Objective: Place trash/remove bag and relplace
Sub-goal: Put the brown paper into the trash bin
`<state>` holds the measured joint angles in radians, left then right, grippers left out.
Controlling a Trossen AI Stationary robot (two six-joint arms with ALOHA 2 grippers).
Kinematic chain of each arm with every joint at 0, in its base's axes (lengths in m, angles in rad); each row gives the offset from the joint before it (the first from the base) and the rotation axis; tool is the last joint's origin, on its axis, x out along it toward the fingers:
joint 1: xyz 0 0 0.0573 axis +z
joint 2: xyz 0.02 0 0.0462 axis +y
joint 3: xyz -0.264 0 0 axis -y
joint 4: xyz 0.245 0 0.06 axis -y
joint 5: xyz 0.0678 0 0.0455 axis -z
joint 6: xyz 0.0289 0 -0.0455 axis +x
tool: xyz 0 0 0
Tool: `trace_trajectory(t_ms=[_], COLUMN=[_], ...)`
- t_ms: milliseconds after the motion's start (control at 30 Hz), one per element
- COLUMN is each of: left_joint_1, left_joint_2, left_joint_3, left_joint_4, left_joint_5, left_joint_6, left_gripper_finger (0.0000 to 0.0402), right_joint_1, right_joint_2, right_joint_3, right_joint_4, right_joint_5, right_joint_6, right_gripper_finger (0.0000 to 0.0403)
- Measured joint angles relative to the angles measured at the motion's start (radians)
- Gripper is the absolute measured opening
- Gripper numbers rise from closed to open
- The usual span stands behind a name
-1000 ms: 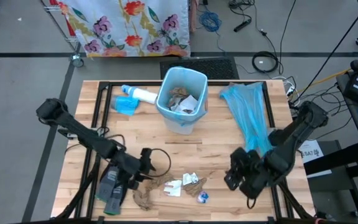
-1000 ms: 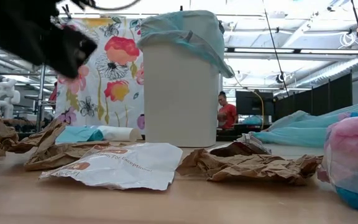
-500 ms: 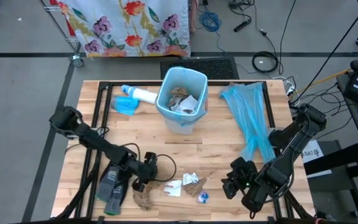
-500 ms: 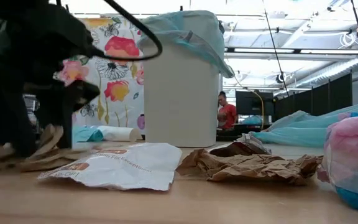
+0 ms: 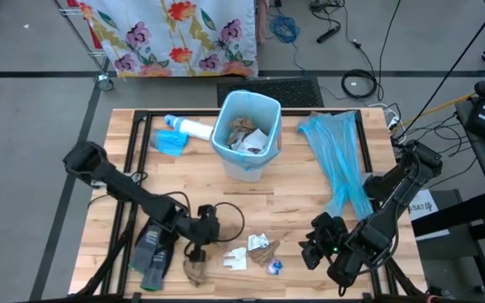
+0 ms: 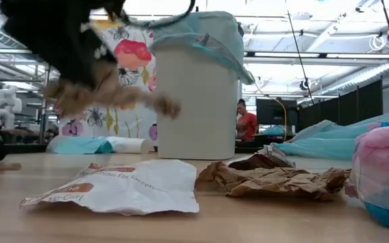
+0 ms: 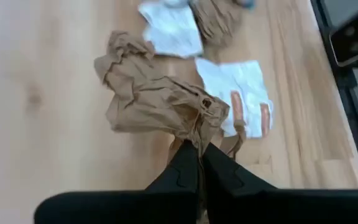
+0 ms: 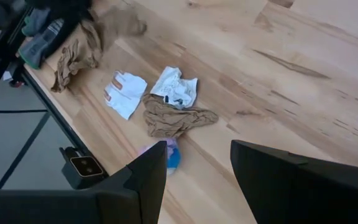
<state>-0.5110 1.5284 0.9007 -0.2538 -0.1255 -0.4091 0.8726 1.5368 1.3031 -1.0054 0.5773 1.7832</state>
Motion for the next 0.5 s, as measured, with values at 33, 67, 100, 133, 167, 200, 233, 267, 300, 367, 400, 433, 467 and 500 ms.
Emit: trace_trajectory(t_ms=[33, 67, 100, 133, 167, 200, 233, 267, 300, 367, 400, 433, 467, 500], left_joint_1=[0.000, 0.001, 0.001, 0.001, 0.001, 0.003, 0.006, 0.013, 0.021, 0.043, 0.059, 0.079, 0.102, 0.129], left_joint_2=[-0.018, -0.036, -0.051, -0.068, -0.084, -0.099, -0.109, -0.118, -0.130, -0.156, -0.166, -0.176, -0.184, -0.191], left_joint_3=[0.032, 0.069, 0.106, 0.143, 0.177, 0.212, 0.247, 0.282, 0.314, 0.373, 0.401, 0.431, 0.460, 0.486], left_joint_4=[-0.059, -0.112, -0.156, -0.203, -0.254, -0.299, -0.326, -0.353, -0.383, -0.450, -0.472, -0.491, -0.513, -0.535], left_joint_5=[-0.017, -0.029, -0.038, -0.045, -0.055, -0.066, -0.079, -0.090, -0.102, -0.135, -0.149, -0.160, -0.166, -0.166], left_joint_6=[0.000, 0.000, 0.001, 0.004, 0.003, 0.003, 0.003, 0.004, 0.008, 0.037, 0.050, 0.051, 0.051, 0.051], left_gripper_finger=[0.0005, 0.0005, 0.0004, 0.0004, 0.0004, 0.0004, 0.0004, 0.0003, 0.0003, 0.0003, 0.0003, 0.0003, 0.0002, 0.0002], right_joint_1=[0.000, 0.000, 0.000, 0.000, 0.000, 0.000, 0.000, 0.000, 0.000, 0.000, 0.000, 0.000, 0.000, 0.000], right_joint_2=[0.000, 0.000, 0.000, 0.000, 0.000, 0.000, 0.000, 0.000, 0.000, 0.000, 0.000, 0.000, 0.000, 0.000], right_joint_3=[0.000, 0.000, 0.000, 0.000, 0.000, 0.000, 0.000, -0.004, -0.011, -0.033, -0.048, -0.067, -0.090, -0.114], right_joint_4=[-0.001, -0.001, -0.001, -0.004, -0.008, -0.010, -0.011, -0.009, -0.008, -0.008, -0.006, -0.003, 0.012, 0.041], right_joint_5=[0.000, 0.000, 0.002, 0.002, 0.002, 0.003, 0.005, 0.006, 0.007, 0.006, 0.007, 0.006, 0.006, 0.006], right_joint_6=[-0.008, -0.015, -0.018, -0.023, -0.030, -0.036, -0.042, -0.043, -0.039, -0.010, 0.007, 0.028, 0.044, 0.055], right_gripper_finger=[0.0169, 0.0169, 0.0169, 0.0169, 0.0169, 0.0169, 0.0169, 0.0169, 0.0169, 0.0169, 0.0169, 0.0169, 0.0169, 0.0169])
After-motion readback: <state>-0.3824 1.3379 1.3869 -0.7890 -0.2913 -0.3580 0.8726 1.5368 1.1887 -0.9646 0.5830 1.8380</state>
